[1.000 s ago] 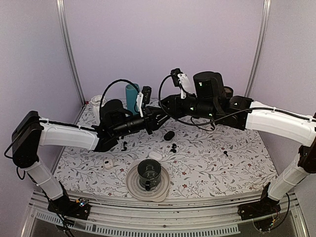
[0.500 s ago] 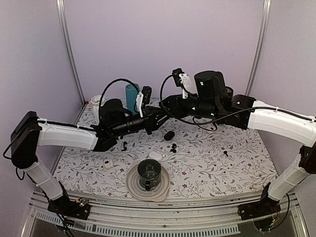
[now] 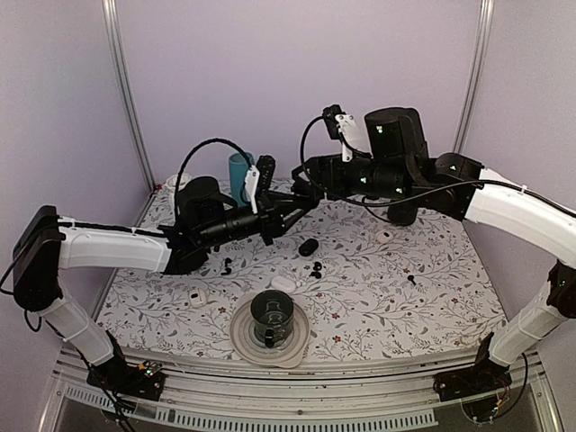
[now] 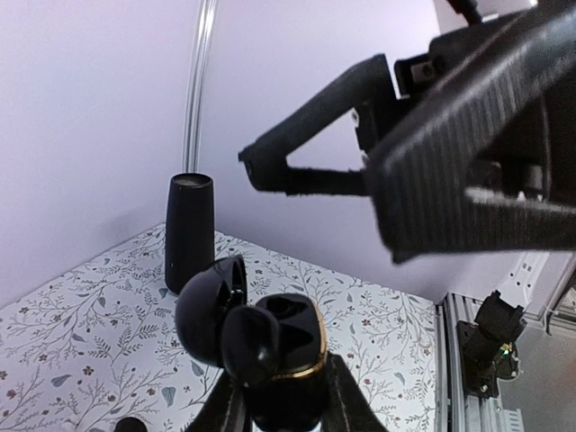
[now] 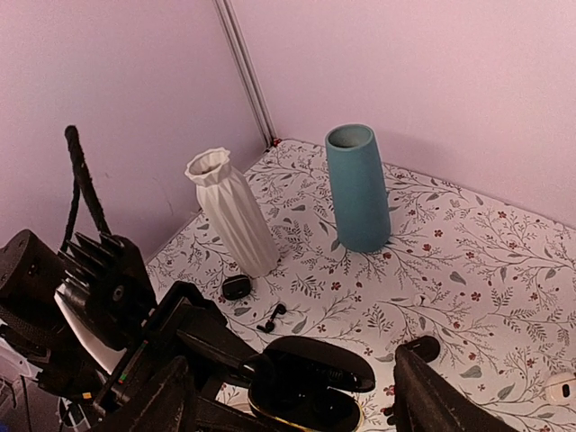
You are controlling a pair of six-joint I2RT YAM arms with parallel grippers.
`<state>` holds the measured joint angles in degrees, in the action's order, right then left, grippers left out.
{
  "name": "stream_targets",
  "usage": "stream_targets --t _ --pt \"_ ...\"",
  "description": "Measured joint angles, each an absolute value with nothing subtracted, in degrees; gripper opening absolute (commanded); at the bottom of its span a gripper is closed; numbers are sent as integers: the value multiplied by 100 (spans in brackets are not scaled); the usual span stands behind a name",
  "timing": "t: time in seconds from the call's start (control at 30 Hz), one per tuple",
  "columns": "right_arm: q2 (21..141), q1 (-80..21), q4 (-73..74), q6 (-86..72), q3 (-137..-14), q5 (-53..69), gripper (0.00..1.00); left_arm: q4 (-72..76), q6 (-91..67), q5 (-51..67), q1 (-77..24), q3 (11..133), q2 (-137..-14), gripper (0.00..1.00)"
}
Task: Insert the wireless bluetooth earbuds into the charging case
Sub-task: Insert the left earbud into the left side groove of the charging case, then adjust the left earbud in the left side groove of the charging case.
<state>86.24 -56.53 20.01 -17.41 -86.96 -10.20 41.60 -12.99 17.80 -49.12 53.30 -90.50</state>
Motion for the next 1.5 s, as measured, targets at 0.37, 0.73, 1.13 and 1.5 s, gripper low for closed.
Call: stream_targets --t 0.37,0.73,1.13,1.5 --pt "8833 -5422 3004 -1461 -9413 -757 92 3667 -788 1900 -4912 5330 -9019 0" --pt "9585 -5398 3732 -1848 -10088 -799 92 3374 -469 1752 -4919 5332 -8989 0" --pt "9867 -5398 4095 -2091 -10377 -923 89 3181 -301 1566 -4943 5332 -8949 0" --pt "9966 -5398 4206 -2163 -10471 -937 87 3124 -272 1485 -4952 5332 -8862 0"
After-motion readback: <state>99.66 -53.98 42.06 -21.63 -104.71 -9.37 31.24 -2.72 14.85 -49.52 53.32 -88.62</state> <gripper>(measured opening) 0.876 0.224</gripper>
